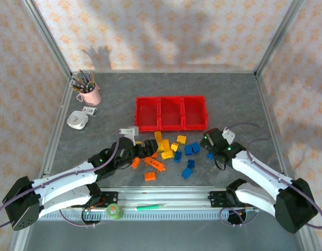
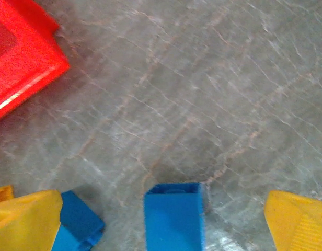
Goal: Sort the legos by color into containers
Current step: Pick up the lego from the bottom-right of the table.
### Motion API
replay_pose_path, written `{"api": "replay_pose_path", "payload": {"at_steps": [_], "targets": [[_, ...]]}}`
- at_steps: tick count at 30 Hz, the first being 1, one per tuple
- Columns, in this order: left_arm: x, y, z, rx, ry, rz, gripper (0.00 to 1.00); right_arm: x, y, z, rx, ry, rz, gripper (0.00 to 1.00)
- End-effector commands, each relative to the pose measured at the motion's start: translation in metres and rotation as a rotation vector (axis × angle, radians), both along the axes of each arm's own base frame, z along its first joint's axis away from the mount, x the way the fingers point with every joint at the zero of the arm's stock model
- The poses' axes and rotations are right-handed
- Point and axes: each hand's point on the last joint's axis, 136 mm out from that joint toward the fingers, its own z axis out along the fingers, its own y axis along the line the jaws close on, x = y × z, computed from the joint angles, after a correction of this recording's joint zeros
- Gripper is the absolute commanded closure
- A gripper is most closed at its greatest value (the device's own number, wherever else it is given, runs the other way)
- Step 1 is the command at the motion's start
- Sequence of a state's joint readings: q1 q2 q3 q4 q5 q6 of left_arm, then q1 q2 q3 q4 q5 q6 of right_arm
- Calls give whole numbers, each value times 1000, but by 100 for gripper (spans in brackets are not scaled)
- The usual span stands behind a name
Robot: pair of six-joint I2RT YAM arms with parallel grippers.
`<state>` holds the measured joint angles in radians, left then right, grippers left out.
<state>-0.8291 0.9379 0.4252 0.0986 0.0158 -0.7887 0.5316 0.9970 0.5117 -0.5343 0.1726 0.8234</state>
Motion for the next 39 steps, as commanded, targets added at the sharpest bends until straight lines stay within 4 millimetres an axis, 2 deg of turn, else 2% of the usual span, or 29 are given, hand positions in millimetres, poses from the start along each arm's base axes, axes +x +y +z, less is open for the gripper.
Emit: {"api": "replay_pose_path", "payload": {"at_steps": [1,9,16,27,32,37,39], "targets": [[9,-2,13,-29,-31,47,1,-4,-4,-7,0,-1,-36,5],[5,-8,13,-27,-29,21,1,-1,0,-19,-18,24,-1,21],[3,-14,18,-34,-35,-15,1,2,2,-27,-46,54,29,39],[2,-20,16,-31,-28,-31,1,-2,1,-42,-73,95,46,57],[3,-19,16,-29,-32,-29,1,2,2,-35,-81,79,60,69],[2,-19,23,-42,-46,-35,1,10,6,-11,-80,34,90,77],[3,-15,27,-34,-57,-17,1,15,12,5,-64,5,103,79]]}}
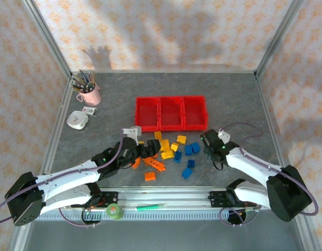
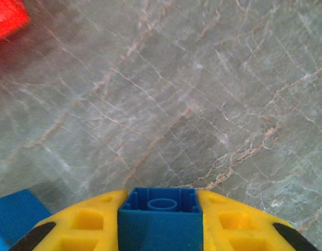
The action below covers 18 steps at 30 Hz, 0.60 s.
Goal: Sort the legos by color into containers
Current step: Pick up the lego from the bottom-right of the table, then place the lego in the container.
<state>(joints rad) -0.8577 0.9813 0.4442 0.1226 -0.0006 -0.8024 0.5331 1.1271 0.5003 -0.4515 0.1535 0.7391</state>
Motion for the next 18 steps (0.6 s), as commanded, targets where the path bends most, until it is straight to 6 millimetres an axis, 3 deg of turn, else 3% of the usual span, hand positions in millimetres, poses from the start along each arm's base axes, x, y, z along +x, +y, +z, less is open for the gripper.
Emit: {"api": "replay_pose_path", "payload": {"at_steps": [1,7,13,18], "targets": [[3,-1,27,-28,-61,5,1,13,9,36,10,-79,36,79],[1,22,33,-7,-71,87,1,31,56,82,79,-172,147,80],[3,48,45,54,-92,175,1,58,143,130,131,-267,325,80],[8,69,51,120,-89,240,1,84,221,147,191,-313,471,80]]}}
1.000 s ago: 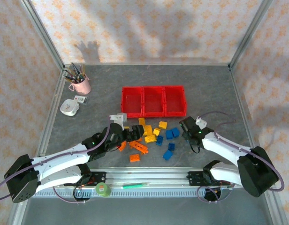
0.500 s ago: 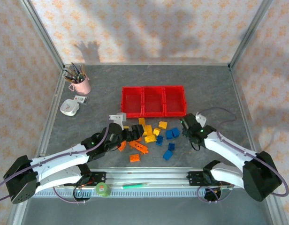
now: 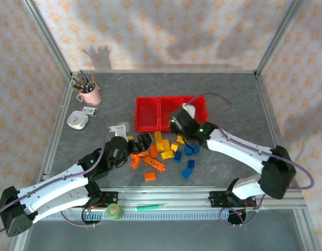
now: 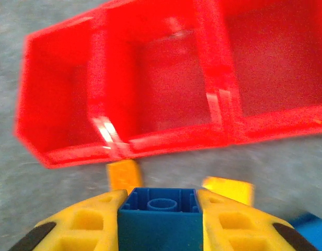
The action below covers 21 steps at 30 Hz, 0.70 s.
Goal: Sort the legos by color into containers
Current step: Place the lego in the container.
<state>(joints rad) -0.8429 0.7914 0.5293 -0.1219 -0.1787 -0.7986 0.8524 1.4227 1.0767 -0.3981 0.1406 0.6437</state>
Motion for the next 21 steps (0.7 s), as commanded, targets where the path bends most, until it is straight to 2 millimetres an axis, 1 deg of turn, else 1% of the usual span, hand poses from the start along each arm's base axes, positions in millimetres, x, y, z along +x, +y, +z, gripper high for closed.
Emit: {"api": "replay_pose_path", "payload": {"at_steps": [1,4,7,10,11,12,16,21], "targets": [[6,27,4,91,8,91,1,22,48,15,43,-61,103,80],[10,37,0,99,28,104,1,41,77,15,35,-77,143,79],[14,50,-4,113,38,142,1,63,96,10,-19,-93,159,79],[17,55,-7,111,39,151,1,81,112,-1,-64,-112,169,78],[18,57,-9,115,42,159,1,89,114,-9,-91,-109,161,78],[19,59,-11,117,45,166,1,94,119,-12,-107,-110,160,77],[22,64,-15,121,52,186,1,114,130,-38,-178,-85,159,76],[24,66,-19,109,55,197,1,128,134,-66,-214,-55,148,72]]}}
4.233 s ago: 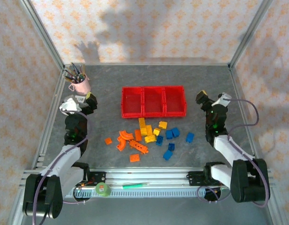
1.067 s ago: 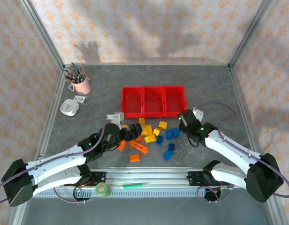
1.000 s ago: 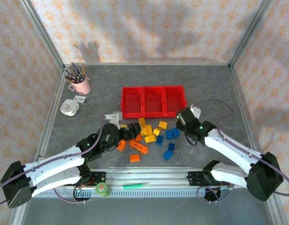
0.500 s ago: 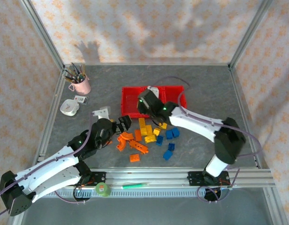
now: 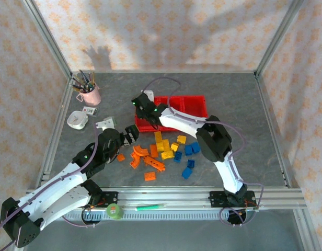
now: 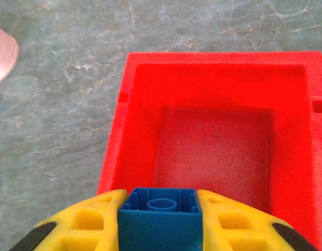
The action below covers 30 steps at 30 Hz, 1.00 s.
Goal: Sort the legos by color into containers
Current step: Place the lego in the container, then pick up the lego from the bottom-center of the table.
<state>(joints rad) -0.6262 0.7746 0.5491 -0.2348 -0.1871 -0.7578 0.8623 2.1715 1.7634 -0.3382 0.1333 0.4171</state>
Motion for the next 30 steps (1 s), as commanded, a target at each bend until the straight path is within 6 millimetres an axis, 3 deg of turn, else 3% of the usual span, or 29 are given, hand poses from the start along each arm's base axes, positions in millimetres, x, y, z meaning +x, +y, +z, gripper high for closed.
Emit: {"api": "replay_pose_path", "payload": {"at_steps": [1,4,10,18,22,30], "targets": [[0,1,-10,16,17,-10,1,13,-10,-9,-64,-5,-28,70],[0,0,-11,12,21,-11,1,18,-9,-8,-60,-5,-29,60],[1,-3,-5,3,15,-24,1,15,-10,23,-16,-36,-19,45],[-1,-16,2,-31,18,-84,1,-18,-23,77,114,-46,35,38],[-4,-23,5,-55,23,-120,1,-41,-45,93,152,-47,35,33],[-12,-45,2,-97,25,-205,1,-89,-114,83,110,-1,-48,21]]}}
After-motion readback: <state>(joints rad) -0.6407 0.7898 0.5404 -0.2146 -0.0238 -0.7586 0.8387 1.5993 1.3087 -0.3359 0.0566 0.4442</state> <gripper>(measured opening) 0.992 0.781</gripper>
